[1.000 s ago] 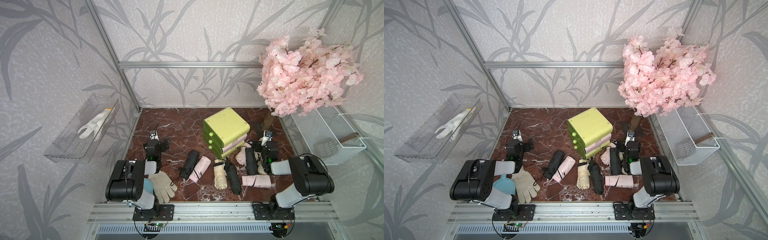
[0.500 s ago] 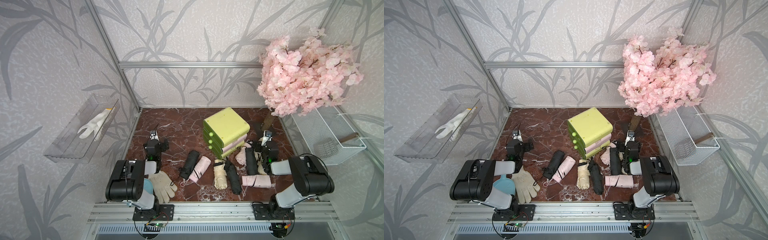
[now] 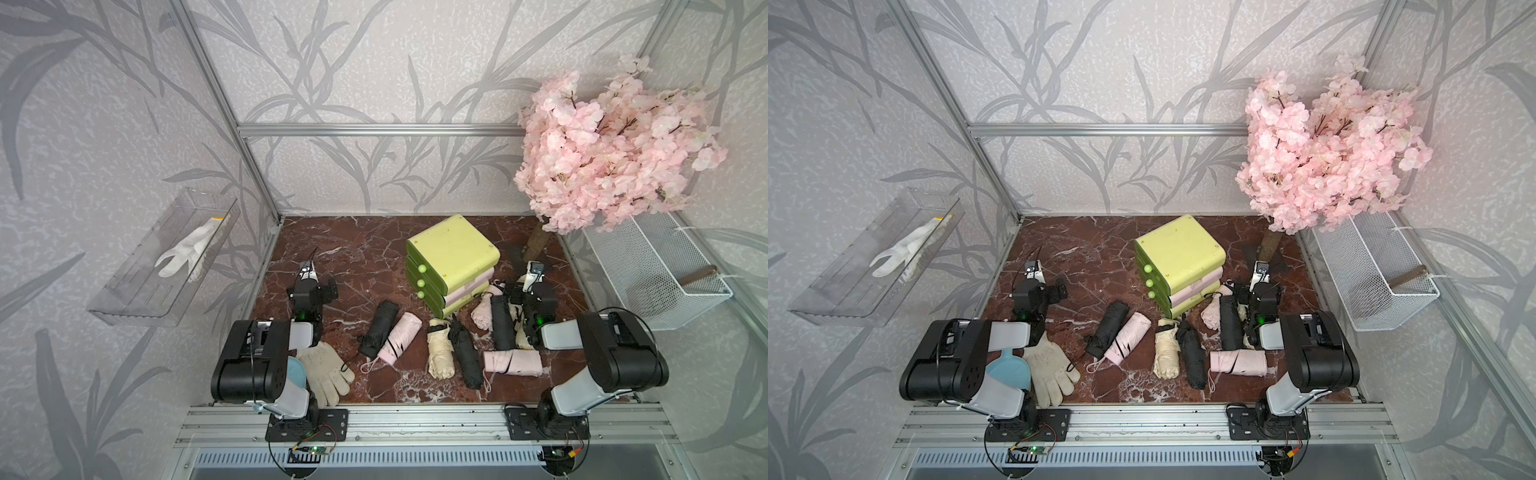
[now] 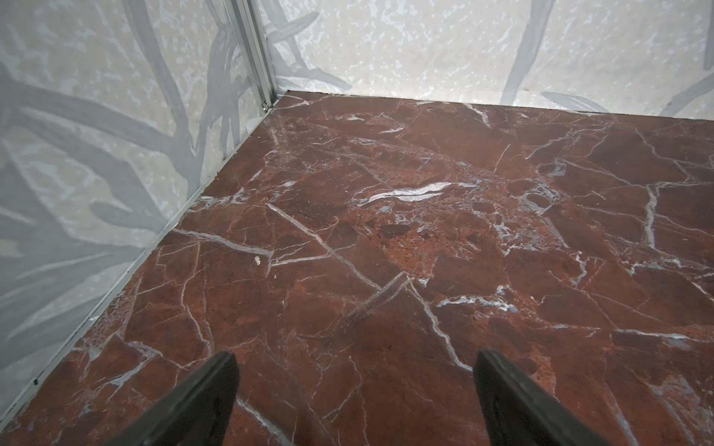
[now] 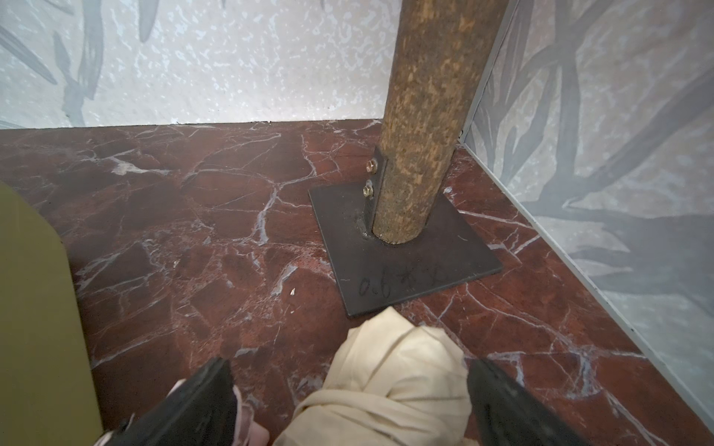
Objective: Place the umbrella in the drawer by color
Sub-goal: Adjust the storage box at the center of the board.
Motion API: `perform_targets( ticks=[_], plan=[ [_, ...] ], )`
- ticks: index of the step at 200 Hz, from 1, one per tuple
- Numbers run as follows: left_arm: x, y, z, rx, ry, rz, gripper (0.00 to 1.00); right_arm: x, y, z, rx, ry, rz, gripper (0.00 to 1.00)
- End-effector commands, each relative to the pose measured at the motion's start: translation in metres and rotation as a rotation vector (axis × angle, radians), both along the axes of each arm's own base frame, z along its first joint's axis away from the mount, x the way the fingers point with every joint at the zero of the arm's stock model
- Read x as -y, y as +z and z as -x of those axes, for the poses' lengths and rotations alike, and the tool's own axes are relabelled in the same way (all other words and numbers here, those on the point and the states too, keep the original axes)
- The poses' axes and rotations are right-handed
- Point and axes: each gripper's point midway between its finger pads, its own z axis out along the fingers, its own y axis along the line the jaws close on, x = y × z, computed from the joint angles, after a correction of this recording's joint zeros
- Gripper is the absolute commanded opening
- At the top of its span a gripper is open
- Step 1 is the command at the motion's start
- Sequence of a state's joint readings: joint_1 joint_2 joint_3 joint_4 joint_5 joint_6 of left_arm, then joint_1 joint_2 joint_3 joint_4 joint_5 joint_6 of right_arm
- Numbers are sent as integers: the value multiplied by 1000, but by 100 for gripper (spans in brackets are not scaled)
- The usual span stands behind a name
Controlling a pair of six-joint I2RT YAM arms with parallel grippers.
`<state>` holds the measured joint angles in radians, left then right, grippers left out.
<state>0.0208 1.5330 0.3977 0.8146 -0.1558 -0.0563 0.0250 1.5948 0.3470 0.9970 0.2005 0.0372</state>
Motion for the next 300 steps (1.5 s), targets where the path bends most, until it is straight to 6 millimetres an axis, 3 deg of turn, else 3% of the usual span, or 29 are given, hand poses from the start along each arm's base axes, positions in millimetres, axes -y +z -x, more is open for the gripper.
perform_targets(
  ticks=[1, 95, 120, 136, 169, 188, 198, 214, 232, 241, 244, 245, 246, 247, 265, 283, 300],
  plan=[
    [0, 8, -3, 18, 4, 4, 100, 0, 7, -4, 20, 0, -16, 99],
    [0, 8, -3, 22, 7, 1, 100, 0, 8, -5, 22, 1, -16, 99],
    [-7, 26, 3, 30, 54, -2, 100, 0, 7, -5, 20, 1, -16, 99],
    [-27, 33, 12, -29, 195, 13, 100, 0, 7, -5, 20, 1, -16, 99],
    [-45, 60, 25, -56, 346, 31, 100, 3, 7, -4, 23, -16, -25, 99],
    [-55, 79, 40, -17, 484, 145, 100, 4, 8, -4, 24, -15, -28, 99],
    [-56, 79, 52, -22, 548, 240, 100, 3, 9, -4, 27, -12, -27, 99],
    [-36, 84, 51, 63, 469, 414, 100, 1, 24, -7, 12, -14, -8, 99],
    [-2, 111, 35, 143, 260, 553, 100, 2, 59, -4, -21, -88, 41, 99],
    [10, 125, 27, 154, 193, 596, 100, 5, 83, 2, 16, -141, -30, 99],
    [15, 129, 24, 154, 170, 612, 100, 4, 82, 5, 0, -150, -56, 99],
    [16, 131, 24, 154, 164, 616, 100, 4, 91, 5, 26, -151, -71, 99],
    [18, 131, 23, 153, 158, 621, 100, 4, 86, 7, 3, -155, -78, 99],
    [19, 133, 22, 152, 151, 626, 100, 4, 94, 7, 26, -158, -92, 99],
    [48, 153, 0, 134, 11, 700, 100, -4, 116, 26, 23, -168, -266, 99],
    [95, 174, -29, 64, -192, 743, 100, -24, 135, 45, 9, -125, -396, 99],
    [149, 191, -51, -1, -363, 678, 100, -49, 146, 59, -12, -67, -443, 99]
  ],
)
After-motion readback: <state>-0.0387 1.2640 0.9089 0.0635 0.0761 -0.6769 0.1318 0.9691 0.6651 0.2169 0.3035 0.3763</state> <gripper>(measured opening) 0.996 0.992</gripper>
